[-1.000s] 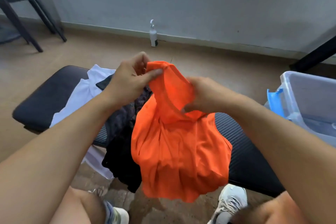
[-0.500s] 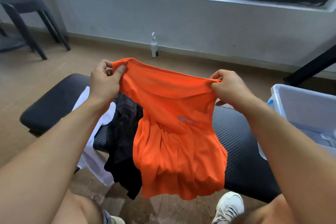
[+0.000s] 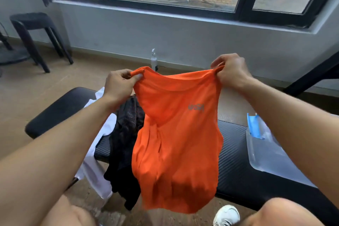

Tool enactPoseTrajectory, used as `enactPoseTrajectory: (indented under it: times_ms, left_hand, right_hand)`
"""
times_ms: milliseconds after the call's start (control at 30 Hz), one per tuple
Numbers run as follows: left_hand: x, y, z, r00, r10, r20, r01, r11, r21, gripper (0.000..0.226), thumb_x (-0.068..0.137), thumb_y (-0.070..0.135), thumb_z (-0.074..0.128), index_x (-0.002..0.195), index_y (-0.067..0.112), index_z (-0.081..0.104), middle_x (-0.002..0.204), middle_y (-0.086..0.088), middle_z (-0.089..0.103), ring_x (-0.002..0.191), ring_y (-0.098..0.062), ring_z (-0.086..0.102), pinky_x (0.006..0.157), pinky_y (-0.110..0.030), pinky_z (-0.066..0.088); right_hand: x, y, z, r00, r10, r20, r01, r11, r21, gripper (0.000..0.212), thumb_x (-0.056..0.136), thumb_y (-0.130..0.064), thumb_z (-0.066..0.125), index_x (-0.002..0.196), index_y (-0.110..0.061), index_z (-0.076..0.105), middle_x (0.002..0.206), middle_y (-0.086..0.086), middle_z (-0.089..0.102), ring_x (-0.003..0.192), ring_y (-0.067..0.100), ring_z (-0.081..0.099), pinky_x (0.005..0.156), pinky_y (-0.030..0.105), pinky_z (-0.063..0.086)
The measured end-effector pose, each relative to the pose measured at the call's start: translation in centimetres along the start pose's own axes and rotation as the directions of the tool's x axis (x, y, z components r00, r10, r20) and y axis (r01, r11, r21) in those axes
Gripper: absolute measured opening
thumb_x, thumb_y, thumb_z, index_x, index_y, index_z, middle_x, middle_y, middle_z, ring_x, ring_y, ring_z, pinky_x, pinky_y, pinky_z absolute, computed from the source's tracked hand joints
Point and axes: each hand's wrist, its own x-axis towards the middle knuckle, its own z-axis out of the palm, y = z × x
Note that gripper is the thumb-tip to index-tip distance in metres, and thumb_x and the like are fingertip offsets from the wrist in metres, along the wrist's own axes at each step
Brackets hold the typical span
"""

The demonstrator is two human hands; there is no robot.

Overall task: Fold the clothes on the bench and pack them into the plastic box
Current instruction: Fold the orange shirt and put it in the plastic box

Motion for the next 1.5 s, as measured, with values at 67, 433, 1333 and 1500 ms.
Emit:
enactPoseTrajectory:
  times_ms: [67, 433, 1333, 1500]
  left_hand:
    - [1.8, 2.1, 0.3, 1.0, -0.002, 0.01, 0.002, 0.999, 0.043, 0.012, 0.086, 0.031, 0.077, 0.083, 0.019, 0.076, 0.066, 0.006, 0.07, 0.061, 0.001, 0.056, 0.062, -0.02, 0.043]
    - [8.2, 11.8, 0.6, 0.989, -0.095, 0.114, 0.119, 0.966, -0.23, 0.013, 0.1, 0.013, 0.059, 0.093, 0.012, 0.07, 0.084, -0.004, 0.069, 0.063, -0.016, 0.066, 0.06, -0.027, 0.061]
    - [8.7, 6.7, 1.4, 0.968, -0.075, 0.241, 0.116, 0.98, -0.164, 0.02, 0.098, 0.007, 0.058, 0.103, 0.017, 0.075, 0.082, 0.003, 0.073, 0.058, 0.001, 0.063, 0.061, -0.013, 0.051]
    - [2.9, 3.0, 0.9, 0.913, -0.254, 0.32, 0.294, 0.952, -0.084, 0.009, 0.098, 0.016, 0.062, 0.101, 0.017, 0.071, 0.09, -0.002, 0.071, 0.082, -0.013, 0.064, 0.071, -0.021, 0.048]
  right_hand:
    - [2.1, -0.1, -1.5, 0.997, -0.035, -0.065, 0.035, 0.999, -0.014, 0.033, 0.082, 0.005, 0.057, 0.1, -0.012, 0.078, 0.099, 0.01, 0.076, 0.091, 0.019, 0.072, 0.085, 0.022, 0.053]
    - [7.7, -1.5, -6.5, 0.955, -0.082, -0.285, 0.089, 0.996, 0.012, 0.022, 0.09, -0.005, 0.065, 0.093, -0.022, 0.079, 0.094, -0.002, 0.074, 0.085, 0.009, 0.066, 0.079, 0.022, 0.052]
    - [9.0, -1.9, -0.6, 0.995, -0.086, -0.041, 0.085, 0.996, -0.025, 0.02, 0.091, -0.003, 0.062, 0.099, -0.015, 0.075, 0.102, 0.003, 0.07, 0.092, 0.016, 0.063, 0.077, 0.023, 0.046]
    - [4.2, -1.6, 1.7, 0.954, 0.002, 0.3, 0.041, 0.99, -0.135, 0.017, 0.088, -0.033, 0.075, 0.094, -0.018, 0.071, 0.091, 0.005, 0.07, 0.079, 0.019, 0.064, 0.068, 0.024, 0.044]
